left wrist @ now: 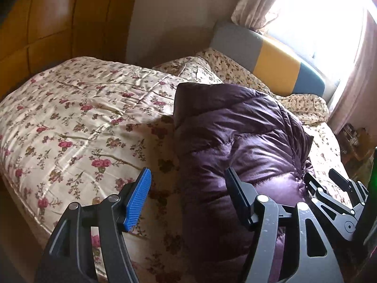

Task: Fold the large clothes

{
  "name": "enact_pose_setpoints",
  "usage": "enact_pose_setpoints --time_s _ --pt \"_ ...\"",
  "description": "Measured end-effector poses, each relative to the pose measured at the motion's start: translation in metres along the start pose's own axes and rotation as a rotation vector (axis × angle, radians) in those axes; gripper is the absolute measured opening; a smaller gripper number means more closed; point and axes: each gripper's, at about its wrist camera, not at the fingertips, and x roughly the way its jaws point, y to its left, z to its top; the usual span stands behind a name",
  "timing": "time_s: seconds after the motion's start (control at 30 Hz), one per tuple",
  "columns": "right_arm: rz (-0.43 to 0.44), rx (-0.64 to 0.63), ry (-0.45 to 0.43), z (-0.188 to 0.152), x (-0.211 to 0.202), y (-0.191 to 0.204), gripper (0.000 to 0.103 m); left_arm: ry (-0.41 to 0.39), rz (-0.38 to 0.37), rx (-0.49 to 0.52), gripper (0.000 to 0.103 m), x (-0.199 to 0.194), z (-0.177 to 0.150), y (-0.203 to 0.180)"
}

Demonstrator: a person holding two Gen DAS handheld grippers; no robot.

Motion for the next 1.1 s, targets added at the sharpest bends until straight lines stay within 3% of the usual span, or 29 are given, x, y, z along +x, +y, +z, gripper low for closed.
enact_pose_setpoints --time_s 0.47,0.9,1.1 --pt "-0.026 -0.004 0.014 0.020 0.032 0.000 0.062 0.008 -0.032 0.018 0.065 0.033 0.033 -0.020" --pt "0.033 0.036 0.107 0.005 0.089 -0.005 0.062 0.070 -0.013 0.062 0.070 0.088 0.020 -0.029" --pt "0.035 0.039 0.097 0.006 0.081 -0.011 0.063 0.061 0.017 0.063 0.071 0.072 0.023 -0.030"
